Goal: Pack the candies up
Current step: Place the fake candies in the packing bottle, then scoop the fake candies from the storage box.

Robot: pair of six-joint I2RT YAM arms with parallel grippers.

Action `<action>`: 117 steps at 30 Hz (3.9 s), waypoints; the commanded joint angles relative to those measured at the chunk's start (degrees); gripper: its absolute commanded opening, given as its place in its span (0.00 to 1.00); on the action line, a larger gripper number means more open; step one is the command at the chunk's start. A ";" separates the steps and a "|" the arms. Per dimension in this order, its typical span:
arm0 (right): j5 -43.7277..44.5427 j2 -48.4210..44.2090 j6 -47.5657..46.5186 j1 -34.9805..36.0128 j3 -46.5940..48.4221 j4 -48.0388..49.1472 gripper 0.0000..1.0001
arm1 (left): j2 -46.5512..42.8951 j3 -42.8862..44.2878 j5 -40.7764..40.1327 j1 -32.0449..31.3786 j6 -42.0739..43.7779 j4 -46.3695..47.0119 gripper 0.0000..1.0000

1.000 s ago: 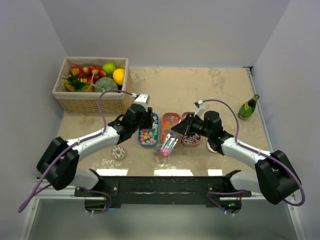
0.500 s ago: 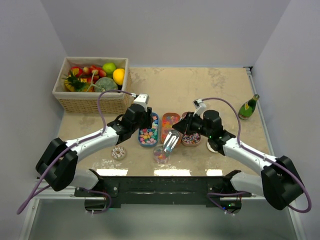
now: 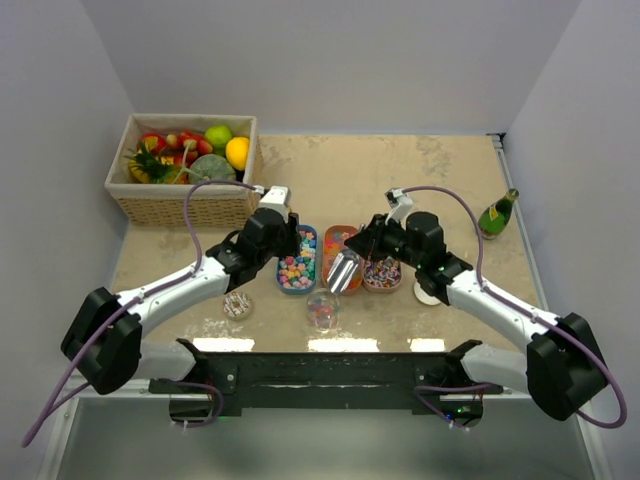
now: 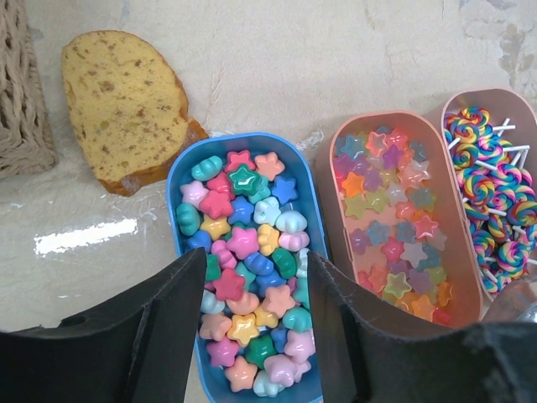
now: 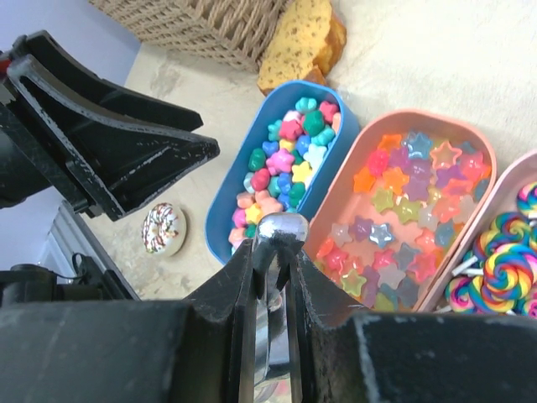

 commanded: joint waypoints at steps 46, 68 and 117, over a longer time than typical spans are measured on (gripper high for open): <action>9.53 40.09 -10.19 8.48 25.08 20.12 0.00 | 2.58 -11.02 6.78 6.31 -5.29 5.25 0.31; 1.53 43.61 1.33 8.48 19.18 21.35 0.00 | 1.53 -10.06 5.03 6.40 -4.94 4.90 0.16; 2.06 43.43 19.79 5.32 17.95 26.36 0.00 | -3.74 -9.00 0.19 6.48 -4.85 0.59 0.22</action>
